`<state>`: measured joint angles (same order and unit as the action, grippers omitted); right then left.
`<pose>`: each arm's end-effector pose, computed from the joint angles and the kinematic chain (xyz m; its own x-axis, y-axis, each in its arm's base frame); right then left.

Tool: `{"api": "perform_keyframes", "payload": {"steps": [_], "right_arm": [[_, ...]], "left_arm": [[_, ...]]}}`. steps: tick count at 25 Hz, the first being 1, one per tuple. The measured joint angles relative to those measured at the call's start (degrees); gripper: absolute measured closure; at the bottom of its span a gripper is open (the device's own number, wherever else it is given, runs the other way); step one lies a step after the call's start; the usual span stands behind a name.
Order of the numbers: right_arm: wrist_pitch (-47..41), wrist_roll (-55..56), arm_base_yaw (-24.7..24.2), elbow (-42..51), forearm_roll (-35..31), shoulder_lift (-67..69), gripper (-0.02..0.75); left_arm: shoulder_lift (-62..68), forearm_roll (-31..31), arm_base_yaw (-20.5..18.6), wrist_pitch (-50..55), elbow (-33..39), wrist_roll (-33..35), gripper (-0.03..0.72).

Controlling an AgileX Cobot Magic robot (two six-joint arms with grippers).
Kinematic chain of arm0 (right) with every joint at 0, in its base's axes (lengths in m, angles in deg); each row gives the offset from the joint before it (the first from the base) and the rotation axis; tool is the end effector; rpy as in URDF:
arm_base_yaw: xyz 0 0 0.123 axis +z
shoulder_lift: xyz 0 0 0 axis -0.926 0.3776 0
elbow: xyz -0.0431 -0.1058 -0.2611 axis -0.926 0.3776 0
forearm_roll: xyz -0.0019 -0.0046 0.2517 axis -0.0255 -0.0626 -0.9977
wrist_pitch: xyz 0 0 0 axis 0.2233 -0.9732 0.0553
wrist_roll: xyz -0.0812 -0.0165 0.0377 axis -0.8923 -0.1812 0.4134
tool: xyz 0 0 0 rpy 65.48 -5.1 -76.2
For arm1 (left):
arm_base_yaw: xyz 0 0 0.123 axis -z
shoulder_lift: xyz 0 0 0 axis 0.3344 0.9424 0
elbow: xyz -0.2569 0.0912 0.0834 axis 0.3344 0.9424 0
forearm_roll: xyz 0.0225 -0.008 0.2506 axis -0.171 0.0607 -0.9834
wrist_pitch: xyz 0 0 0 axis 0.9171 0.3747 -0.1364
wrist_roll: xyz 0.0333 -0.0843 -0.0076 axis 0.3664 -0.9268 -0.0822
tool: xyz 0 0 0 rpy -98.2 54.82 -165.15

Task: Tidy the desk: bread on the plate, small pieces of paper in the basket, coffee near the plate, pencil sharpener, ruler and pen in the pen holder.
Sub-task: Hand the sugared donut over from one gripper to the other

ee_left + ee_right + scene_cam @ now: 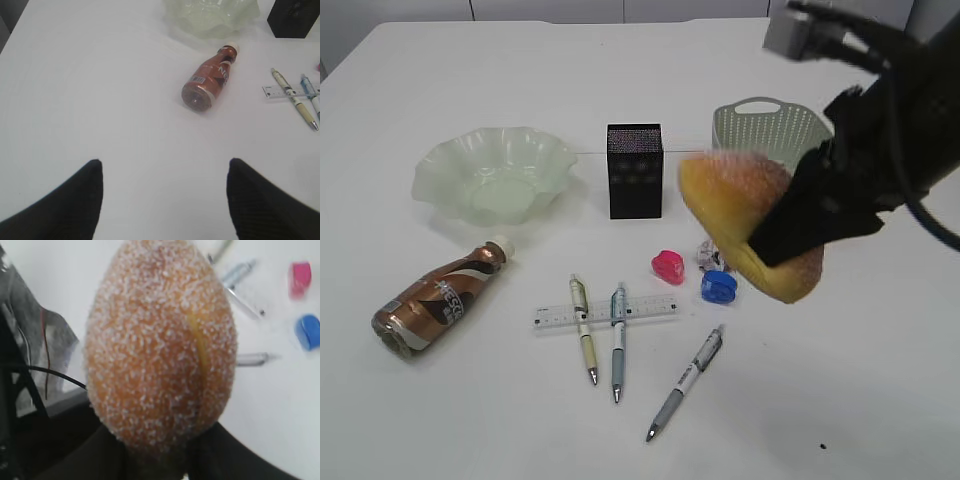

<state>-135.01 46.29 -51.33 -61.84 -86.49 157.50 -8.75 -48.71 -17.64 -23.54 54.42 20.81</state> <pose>0.2555 0.1214 0.3117 -0.6289 -0.6183 -0.4713 -0.7705 0.5768 0.2713 -0.0078 0.0003 0.2759 -0.5064 -0.0918 -0.8574 -0.0218 0.9954 -0.0937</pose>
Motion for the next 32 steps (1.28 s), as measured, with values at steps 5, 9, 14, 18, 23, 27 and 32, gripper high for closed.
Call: {"api": "perform_keyframes", "payload": {"steps": [5, 9, 14, 18, 23, 27, 32], "right_arm": [[-2.29, -3.28, 0.0, 0.0, -10.08, -7.07, 0.512], [-2.91, -5.99, 0.0, 0.0, -17.36, -9.25, 0.512], [-2.91, -16.19, 0.0, 0.5, -29.92, -9.6, 0.512], [-2.8, -25.14, 0.0, 3.41, -37.66, -9.64, 0.512], [-2.56, -33.29, -1.19, 11.16, -44.81, -9.64, 0.512], [-2.1, -37.96, -3.98, 16.51, -48.67, -8.89, 0.513], [-1.28, -39.41, -4.95, 17.07, -50.13, -5.54, 0.513]], "left_arm": [[0.0, 0.0, 0.0, 0.0, 0.0, 0.0, 0.129], [0.0, 0.0, 0.0, 0.0, 0.0, 0.0, 0.13], [0.74, 0.91, 0.0, 0.15, 0.0, -0.38, 0.129], [5.4, 4.95, 0.0, 1.01, -0.52, -0.61, 0.13], [12.03, 8.34, 0.0, -1.31, -4.53, -0.63, 0.129], [17.39, 11.82, 0.0, -3.48, -9.54, 0.24, 0.129], [27.82, 24.55, 0.0, -6.05, -13.55, 7.33, 0.129]]}}
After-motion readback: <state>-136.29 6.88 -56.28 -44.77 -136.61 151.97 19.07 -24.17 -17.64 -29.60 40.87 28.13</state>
